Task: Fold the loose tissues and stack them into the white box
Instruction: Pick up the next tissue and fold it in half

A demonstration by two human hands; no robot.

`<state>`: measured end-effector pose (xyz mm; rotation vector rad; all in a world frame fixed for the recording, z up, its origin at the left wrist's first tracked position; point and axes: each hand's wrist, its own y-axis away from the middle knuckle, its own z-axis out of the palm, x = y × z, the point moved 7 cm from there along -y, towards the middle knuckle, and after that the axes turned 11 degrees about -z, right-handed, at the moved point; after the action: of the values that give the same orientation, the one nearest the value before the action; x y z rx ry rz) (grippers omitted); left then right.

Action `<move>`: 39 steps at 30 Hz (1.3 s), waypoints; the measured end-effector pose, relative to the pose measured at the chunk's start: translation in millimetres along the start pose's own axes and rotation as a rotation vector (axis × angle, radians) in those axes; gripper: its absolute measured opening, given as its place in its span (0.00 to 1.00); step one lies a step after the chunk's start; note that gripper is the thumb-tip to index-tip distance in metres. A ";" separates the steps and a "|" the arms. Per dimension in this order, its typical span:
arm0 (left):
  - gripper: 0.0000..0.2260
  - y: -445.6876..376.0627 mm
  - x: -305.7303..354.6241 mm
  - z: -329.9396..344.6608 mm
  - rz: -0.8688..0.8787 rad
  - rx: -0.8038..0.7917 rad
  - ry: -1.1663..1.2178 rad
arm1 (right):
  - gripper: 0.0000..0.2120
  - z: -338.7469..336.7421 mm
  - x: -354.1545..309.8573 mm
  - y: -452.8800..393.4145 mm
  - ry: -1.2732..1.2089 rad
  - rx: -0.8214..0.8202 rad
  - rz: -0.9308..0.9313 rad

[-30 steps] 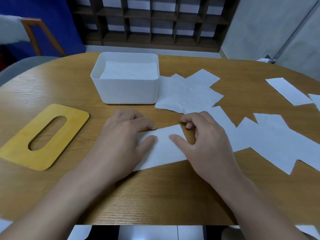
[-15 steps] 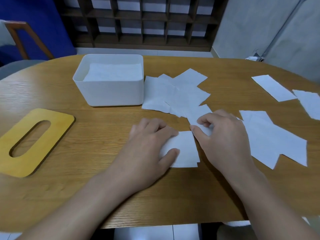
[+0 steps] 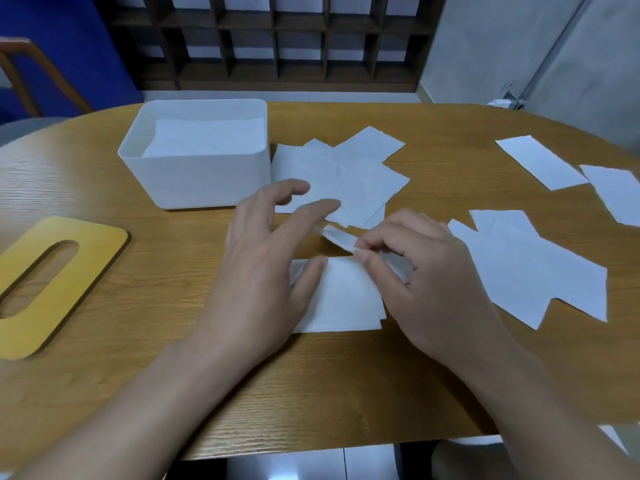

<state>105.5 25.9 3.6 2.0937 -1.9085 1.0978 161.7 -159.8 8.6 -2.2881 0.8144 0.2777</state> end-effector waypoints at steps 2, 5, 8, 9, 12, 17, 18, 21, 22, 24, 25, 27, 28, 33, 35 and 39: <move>0.16 -0.5 0.6 -0.9 0.034 0.039 0.020 | 0.03 1.4 -7.0 1.7 -0.017 -0.004 -0.049; 0.07 -0.1 0.4 -7.8 0.066 0.100 0.056 | 0.03 -1.9 -11.8 2.6 -0.068 0.036 -0.080; 0.04 -0.7 0.1 -20.8 0.045 0.116 0.112 | 0.15 -5.9 -14.5 1.6 -0.106 0.052 -0.058; 0.04 -1.1 -0.2 -25.9 0.022 0.116 0.141 | 0.15 -8.0 -16.7 1.4 -0.098 0.071 -0.059; 0.05 -2.4 -3.8 -39.9 -0.091 0.104 0.265 | 0.09 -17.1 -21.8 2.8 -0.102 0.197 -0.026; 0.03 -5.5 -15.9 -41.8 -0.247 -0.044 0.450 | 0.07 -11.7 -7.8 5.1 -0.324 0.184 0.210; 0.03 -5.8 -21.1 -38.3 -0.269 -0.071 0.442 | 0.07 -7.1 -4.8 5.2 -0.324 0.144 0.235; 0.05 -5.2 -32.8 -32.3 -0.303 -0.122 0.348 | 0.08 2.2 -2.6 4.8 -0.260 0.074 0.264; 0.06 -4.1 -36.3 -30.3 -0.313 -0.143 0.309 | 0.09 4.5 -2.9 4.7 -0.213 0.050 0.260; 0.08 -1.2 -42.1 -25.8 -0.330 -0.195 0.189 | 0.10 10.8 -1.2 6.2 -0.049 -0.028 0.241; 0.10 0.7 -43.9 -23.3 -0.327 -0.219 0.104 | 0.12 14.6 0.6 7.5 0.046 -0.081 0.240; 0.14 3.4 -45.3 -21.2 -0.285 -0.222 -0.052 | 0.18 17.4 4.6 8.8 0.165 -0.132 0.263; 0.15 3.5 -45.2 -22.1 -0.257 -0.204 -0.090 | 0.20 15.2 5.5 8.2 0.188 -0.116 0.264; 0.14 1.9 -46.2 -30.8 -0.239 -0.182 -0.052 | 0.13 4.2 12.3 7.2 -0.095 -0.038 0.347; 0.20 3.2 -47.3 -26.6 -0.242 -0.259 -0.077 | 0.17 10.6 8.2 7.3 -0.157 -0.130 0.316; 0.33 7.7 -45.6 -16.1 -0.233 -0.387 -0.217 | 0.28 25.3 -1.0 8.6 -0.122 -0.283 0.244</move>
<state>93.8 70.4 -13.1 2.1989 -1.7266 0.4277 156.2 -147.4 -14.5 -2.3993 1.0471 0.6738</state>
